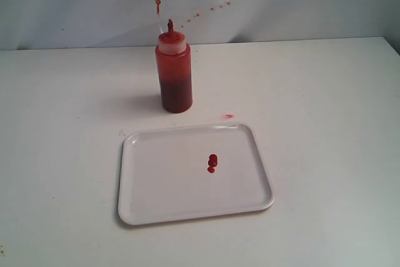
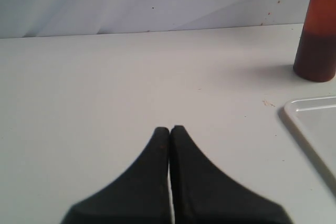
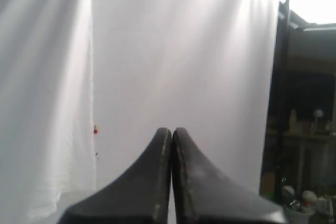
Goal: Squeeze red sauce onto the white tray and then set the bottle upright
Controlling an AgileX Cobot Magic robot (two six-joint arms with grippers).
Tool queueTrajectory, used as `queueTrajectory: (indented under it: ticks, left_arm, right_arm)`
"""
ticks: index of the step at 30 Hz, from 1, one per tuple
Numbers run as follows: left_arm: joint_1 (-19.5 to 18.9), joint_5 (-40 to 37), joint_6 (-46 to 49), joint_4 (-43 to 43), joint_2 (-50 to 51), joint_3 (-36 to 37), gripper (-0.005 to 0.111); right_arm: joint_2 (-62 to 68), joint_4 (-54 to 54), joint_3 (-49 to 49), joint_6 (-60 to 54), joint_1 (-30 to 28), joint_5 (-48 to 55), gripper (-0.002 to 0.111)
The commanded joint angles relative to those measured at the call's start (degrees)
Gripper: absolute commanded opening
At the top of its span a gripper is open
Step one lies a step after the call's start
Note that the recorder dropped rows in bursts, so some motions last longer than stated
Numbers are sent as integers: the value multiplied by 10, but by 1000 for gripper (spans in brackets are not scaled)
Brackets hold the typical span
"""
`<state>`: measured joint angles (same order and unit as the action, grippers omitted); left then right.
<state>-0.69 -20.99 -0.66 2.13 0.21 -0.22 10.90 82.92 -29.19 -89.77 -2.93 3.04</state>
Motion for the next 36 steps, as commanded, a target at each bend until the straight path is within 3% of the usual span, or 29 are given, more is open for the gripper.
queueTrajectory:
  ticks: [1, 3, 5, 8, 9, 12, 14, 24, 31, 36]
  left_arm:
    - [3, 4, -6, 2, -2, 2, 0]
    - [3, 4, -6, 2, -2, 2, 0]
    - [3, 4, -6, 2, -2, 2, 0]
    - [3, 4, -6, 2, -2, 2, 0]
    - [3, 4, -6, 2, -2, 2, 0]
    - [3, 4, -6, 2, -2, 2, 0]
    - [3, 4, -6, 2, -2, 2, 0]
    - [3, 4, -6, 2, -2, 2, 0]
    - [3, 4, -6, 2, -2, 2, 0]
    - [3, 4, -6, 2, -2, 2, 0]
  right_arm:
    - [-77, -9, 28, -3, -4, -37, 0]
    - [-88, -29, 46, 7, -4, -37, 0]
    - [-88, -136, 66, 94, -4, -35, 0]
    - [-88, -553, 111, 452, -4, -7, 0]
    - [-88, -721, 128, 639, -4, -6, 0]
    - [-86, -949, 176, 915, -4, -6, 0]
    - [-86, -975, 203, 956, -4, -6, 0]
    - [-86, -956, 292, 956, -4, 3, 0]
    - [-109, -969, 292, 956, -4, 125, 0]
    - [-109, -973, 292, 963, 31, 173, 0]
